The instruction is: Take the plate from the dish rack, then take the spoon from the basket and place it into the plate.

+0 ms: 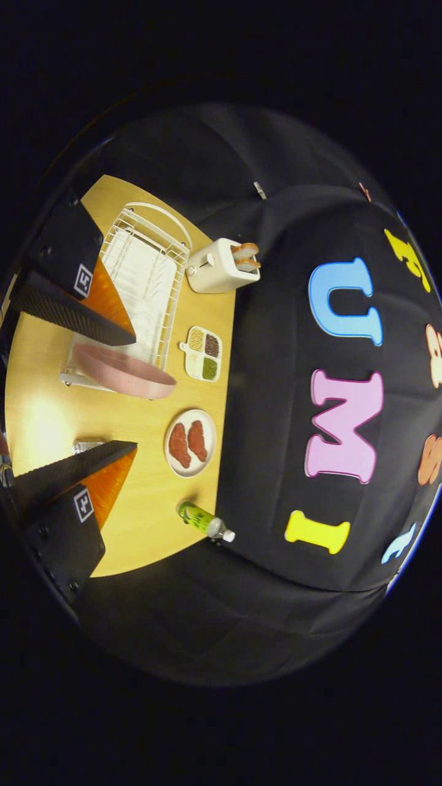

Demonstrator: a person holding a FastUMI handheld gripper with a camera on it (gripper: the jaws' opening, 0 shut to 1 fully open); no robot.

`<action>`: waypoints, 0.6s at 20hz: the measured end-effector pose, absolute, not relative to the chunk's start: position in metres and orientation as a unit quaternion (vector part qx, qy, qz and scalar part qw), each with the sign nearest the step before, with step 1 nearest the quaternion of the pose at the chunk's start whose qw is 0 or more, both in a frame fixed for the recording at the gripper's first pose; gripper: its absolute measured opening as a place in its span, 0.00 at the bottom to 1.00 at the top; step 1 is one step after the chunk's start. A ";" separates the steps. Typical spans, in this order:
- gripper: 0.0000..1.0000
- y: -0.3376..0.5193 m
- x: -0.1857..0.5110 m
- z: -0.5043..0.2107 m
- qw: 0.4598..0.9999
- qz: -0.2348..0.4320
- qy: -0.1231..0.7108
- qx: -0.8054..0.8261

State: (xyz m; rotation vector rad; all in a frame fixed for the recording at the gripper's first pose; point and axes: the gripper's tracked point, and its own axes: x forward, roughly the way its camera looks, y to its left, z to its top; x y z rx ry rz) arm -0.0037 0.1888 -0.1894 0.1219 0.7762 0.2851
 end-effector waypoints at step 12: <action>0.33 0.213 0.019 -0.298 0.875 -0.006 0.483 0.034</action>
